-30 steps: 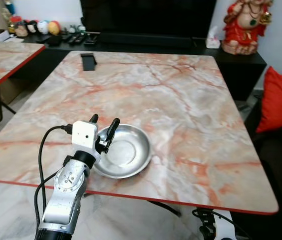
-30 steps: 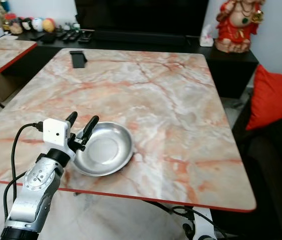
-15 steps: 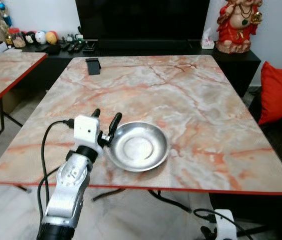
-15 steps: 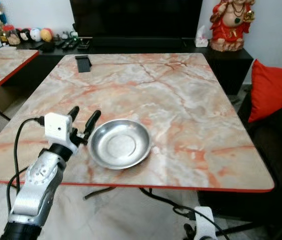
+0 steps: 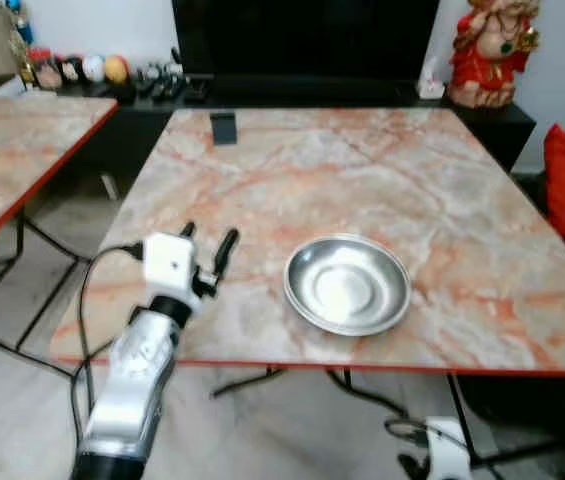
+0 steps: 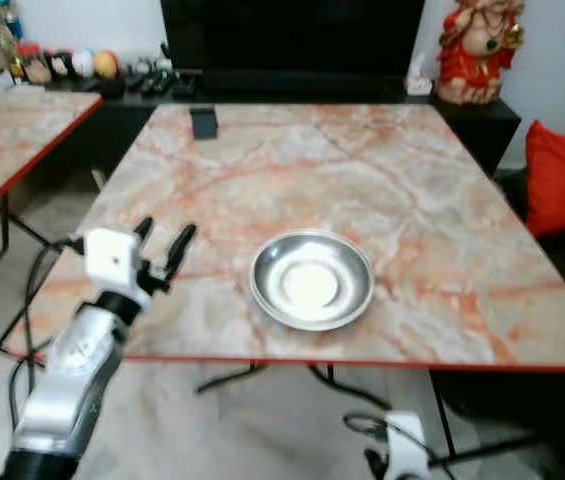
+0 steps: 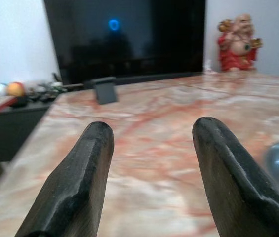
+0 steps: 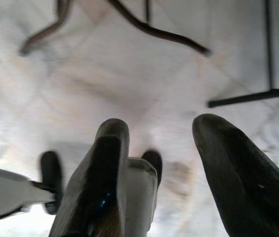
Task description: Setting the table
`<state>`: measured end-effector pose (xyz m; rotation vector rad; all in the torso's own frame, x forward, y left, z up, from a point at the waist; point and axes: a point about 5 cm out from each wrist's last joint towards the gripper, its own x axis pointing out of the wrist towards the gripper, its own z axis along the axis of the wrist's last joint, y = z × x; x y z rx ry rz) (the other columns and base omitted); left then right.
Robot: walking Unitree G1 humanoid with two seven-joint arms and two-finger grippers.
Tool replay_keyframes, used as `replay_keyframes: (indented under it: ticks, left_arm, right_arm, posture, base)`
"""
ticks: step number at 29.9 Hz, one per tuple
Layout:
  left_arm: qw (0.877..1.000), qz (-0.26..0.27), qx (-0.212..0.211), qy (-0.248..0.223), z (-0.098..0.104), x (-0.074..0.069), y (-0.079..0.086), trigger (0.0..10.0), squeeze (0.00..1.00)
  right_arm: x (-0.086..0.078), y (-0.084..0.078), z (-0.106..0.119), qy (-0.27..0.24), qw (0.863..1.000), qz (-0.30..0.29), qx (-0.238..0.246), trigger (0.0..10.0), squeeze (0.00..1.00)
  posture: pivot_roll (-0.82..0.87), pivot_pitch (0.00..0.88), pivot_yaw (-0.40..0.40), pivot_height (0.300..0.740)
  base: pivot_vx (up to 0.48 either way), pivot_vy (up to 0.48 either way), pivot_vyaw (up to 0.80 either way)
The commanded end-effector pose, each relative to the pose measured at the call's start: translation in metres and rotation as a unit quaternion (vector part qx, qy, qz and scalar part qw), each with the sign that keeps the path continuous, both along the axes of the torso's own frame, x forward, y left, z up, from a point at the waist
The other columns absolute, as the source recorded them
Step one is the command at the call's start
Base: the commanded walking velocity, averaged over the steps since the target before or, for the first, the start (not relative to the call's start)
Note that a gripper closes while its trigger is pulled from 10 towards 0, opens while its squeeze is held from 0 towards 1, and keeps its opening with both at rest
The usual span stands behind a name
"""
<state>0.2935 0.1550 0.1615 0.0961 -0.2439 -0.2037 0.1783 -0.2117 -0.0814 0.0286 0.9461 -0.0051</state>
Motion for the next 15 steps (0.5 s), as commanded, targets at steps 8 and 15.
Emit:
replay_keyframes:
  ticks: [8, 15]
  left_arm:
    - [1.0, -0.007, 0.0, -0.003, 0.0018, -0.0011, -0.0068, 10.0, 0.0]
    - [1.0, -0.007, 0.0, -0.002, 0.0013, -0.0016, -0.0066, 10.0, 0.0]
  right_arm:
    - [-0.0005, -0.0059, 0.0009, 0.002, 1.0, 0.002, -0.008, 10.0, 0.0]
    - [-0.001, -0.006, 0.0007, 0.003, 1.0, 0.004, -0.009, 10.0, 0.0]
  posture:
    - [-0.02, 0.0, -0.005, 0.707]
    - [-0.02, 0.0, -0.005, 0.707]
  base:
    - [0.0, 0.35, 0.0]
    - [0.0, 0.351, 0.0]
